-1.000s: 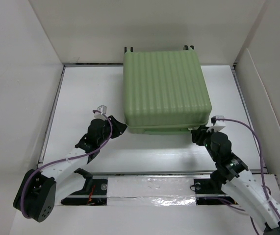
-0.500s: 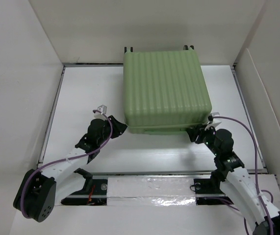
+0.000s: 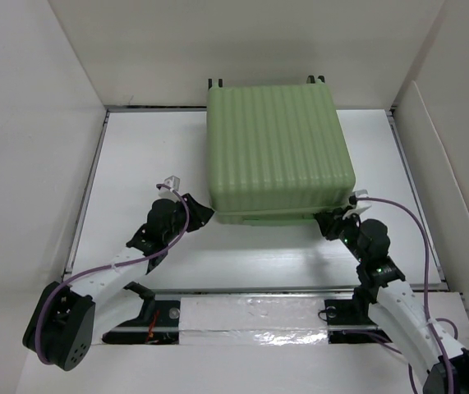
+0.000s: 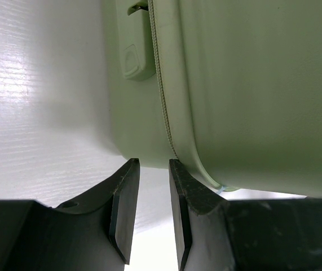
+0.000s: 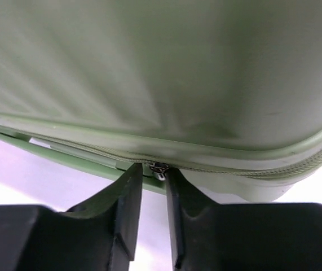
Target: Pack the luggage
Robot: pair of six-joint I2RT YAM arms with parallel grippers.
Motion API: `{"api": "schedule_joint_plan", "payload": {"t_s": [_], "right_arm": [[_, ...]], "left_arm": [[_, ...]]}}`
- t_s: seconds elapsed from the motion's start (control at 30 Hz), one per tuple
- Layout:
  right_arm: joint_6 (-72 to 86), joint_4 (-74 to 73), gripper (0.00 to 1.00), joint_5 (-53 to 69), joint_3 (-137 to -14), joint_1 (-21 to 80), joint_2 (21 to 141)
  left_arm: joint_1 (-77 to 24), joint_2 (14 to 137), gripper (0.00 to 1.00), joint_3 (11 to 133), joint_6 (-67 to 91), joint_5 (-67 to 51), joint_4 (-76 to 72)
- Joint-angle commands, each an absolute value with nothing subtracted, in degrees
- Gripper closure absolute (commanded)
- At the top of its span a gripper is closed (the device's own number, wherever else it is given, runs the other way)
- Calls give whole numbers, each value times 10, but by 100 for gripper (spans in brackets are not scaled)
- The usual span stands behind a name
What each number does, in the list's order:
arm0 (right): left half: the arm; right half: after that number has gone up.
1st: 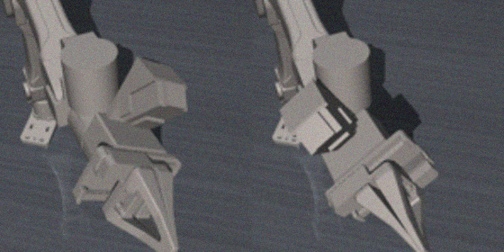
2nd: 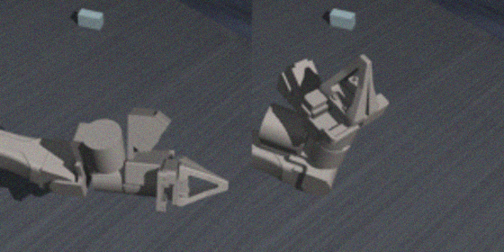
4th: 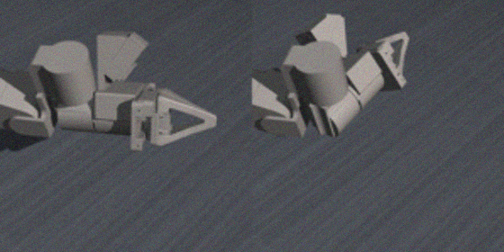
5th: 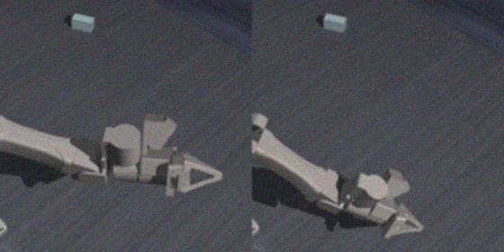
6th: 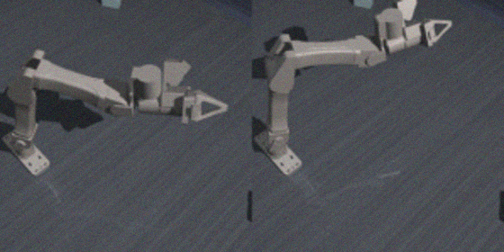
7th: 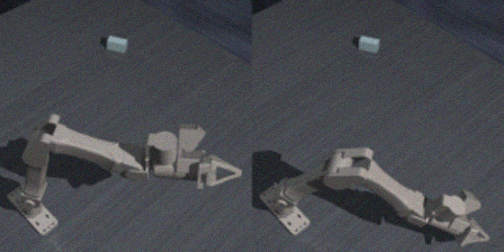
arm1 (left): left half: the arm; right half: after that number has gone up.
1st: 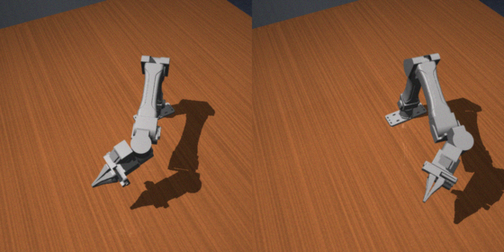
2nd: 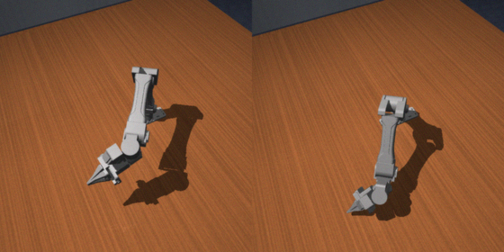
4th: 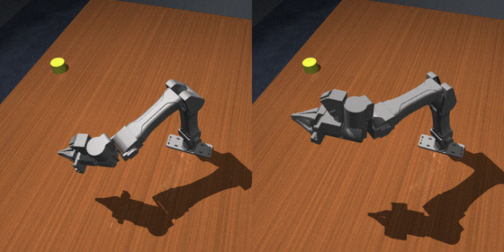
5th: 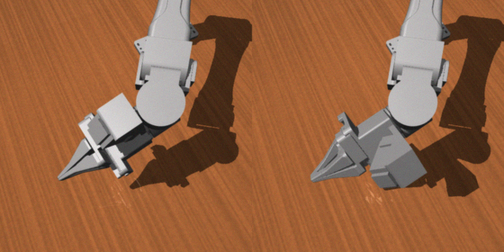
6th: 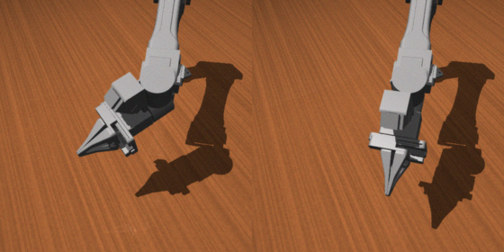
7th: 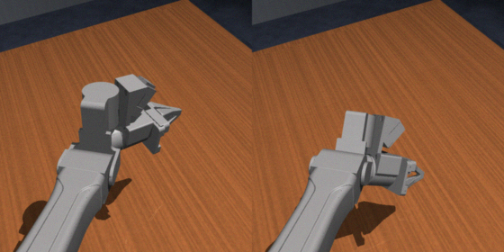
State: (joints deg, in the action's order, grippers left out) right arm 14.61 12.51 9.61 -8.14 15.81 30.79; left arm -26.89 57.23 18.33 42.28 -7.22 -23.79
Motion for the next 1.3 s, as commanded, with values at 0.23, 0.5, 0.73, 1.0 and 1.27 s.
{"api": "schedule_joint_plan", "payload": {"t_s": [0.23, 0.5, 0.73, 1.0, 1.27], "right_arm": [[167, 242, 81, 62, -82, 157, 275], [178, 258, 100, 66, -93, 157, 274], [169, 235, 100, 89, -97, 166, 282], [140, 120, 100, 24, -148, 292, 311], [116, 48, 100, -53, -274, 511, 465]], "left_arm": [[-275, 562, 75, 185, 431, -106, -330], [-275, 559, 75, 179, 432, -108, -334], [-275, 560, 76, 179, 443, -127, -352], [-319, 585, 77, 201, 448, -129, -386], [-330, 597, 77, 245, 461, -124, -400]]}}
